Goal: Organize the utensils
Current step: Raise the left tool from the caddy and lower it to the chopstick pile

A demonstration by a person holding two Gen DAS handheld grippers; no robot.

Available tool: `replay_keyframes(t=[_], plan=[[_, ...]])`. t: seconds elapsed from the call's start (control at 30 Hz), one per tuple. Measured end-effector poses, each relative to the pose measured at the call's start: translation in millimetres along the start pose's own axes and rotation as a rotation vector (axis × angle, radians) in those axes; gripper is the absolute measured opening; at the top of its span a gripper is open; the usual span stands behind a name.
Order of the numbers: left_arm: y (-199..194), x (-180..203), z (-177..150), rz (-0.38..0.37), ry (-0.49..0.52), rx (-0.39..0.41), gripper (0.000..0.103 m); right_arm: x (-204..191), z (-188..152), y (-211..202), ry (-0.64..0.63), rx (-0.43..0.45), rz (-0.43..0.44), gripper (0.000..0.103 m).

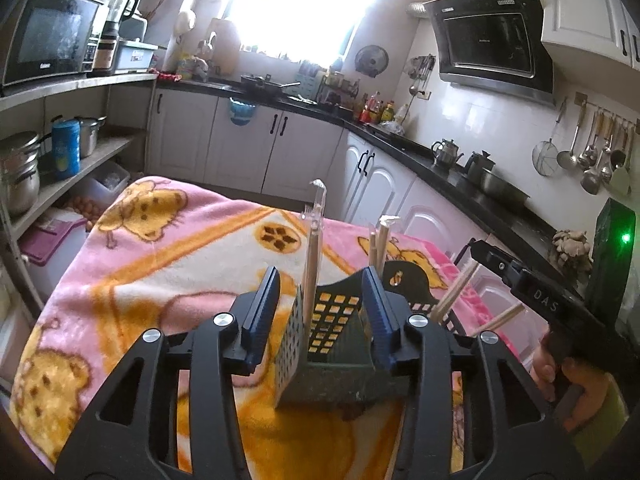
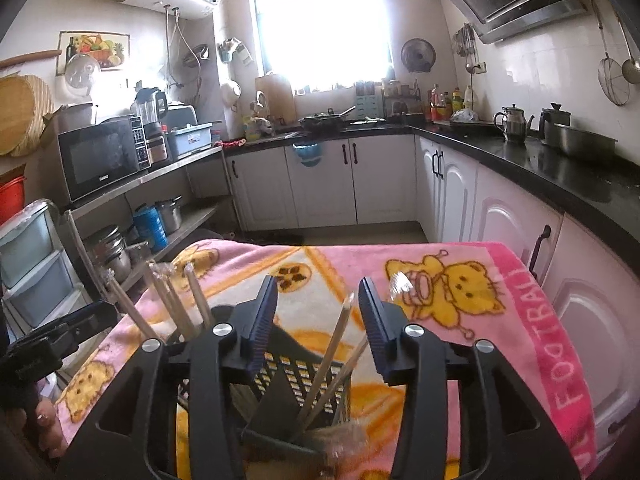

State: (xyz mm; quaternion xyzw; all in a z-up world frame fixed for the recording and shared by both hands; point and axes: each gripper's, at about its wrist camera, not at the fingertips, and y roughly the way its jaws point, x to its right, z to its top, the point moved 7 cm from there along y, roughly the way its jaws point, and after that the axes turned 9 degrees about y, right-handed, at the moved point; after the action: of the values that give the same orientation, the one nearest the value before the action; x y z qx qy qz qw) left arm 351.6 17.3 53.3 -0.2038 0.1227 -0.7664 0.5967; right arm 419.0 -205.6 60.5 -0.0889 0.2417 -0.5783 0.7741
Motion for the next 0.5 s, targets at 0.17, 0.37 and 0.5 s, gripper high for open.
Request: replay_keyframes(t=[0.17,0.37,0.5], plan=[[-10,2,-7,-0.005,-0.002,-0.005,0.051,0,-8,-9,-0.017,-0.019,-0.006,0.046],[-23,3,-14,0.009,-0.002,-0.006,0.071,-3,-17,-24,-0.028,-0.027,0.003,0.054],[-31,1,-20,0.02,-0.012,-0.011,0.081,-6,-25,-37,-0.029,-0.036,0.019,0.058]])
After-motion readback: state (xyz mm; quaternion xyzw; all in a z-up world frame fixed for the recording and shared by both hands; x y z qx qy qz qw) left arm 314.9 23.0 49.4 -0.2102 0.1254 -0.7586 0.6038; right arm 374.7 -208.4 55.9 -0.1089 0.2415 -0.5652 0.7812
